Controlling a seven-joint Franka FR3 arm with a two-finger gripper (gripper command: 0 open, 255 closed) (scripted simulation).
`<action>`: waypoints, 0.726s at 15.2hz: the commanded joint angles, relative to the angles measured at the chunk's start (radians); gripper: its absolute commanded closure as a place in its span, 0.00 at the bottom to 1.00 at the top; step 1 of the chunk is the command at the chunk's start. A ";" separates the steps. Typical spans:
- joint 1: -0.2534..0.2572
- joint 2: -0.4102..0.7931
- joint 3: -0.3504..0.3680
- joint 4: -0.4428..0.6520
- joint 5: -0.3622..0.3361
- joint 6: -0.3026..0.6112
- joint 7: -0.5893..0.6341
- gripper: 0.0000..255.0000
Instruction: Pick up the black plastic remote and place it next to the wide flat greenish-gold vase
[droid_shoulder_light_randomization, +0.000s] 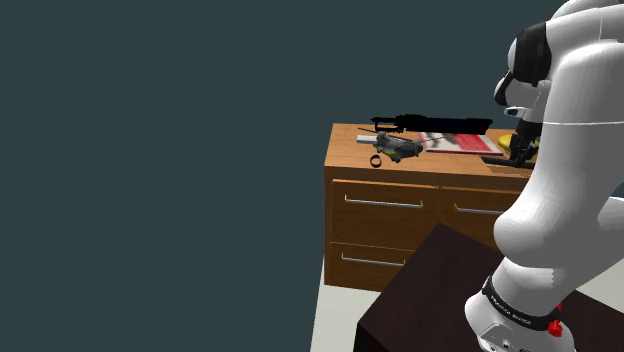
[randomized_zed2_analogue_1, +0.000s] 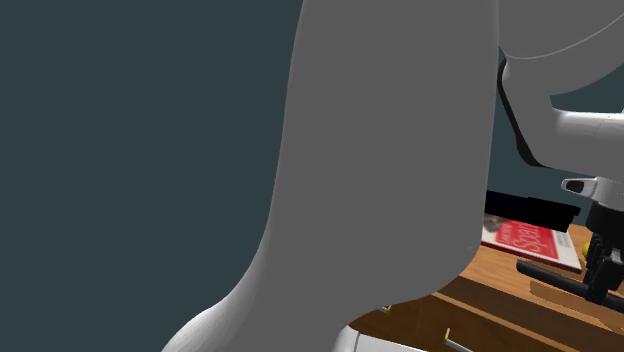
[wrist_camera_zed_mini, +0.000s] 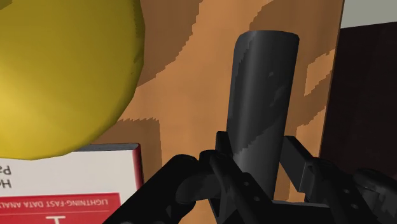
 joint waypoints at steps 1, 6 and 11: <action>-0.001 0.002 0.001 0.001 0.002 0.001 -0.001 1.00; -0.001 0.002 0.001 0.001 0.002 0.001 -0.001 0.00; -0.001 0.002 0.001 0.001 0.002 0.001 -0.001 0.00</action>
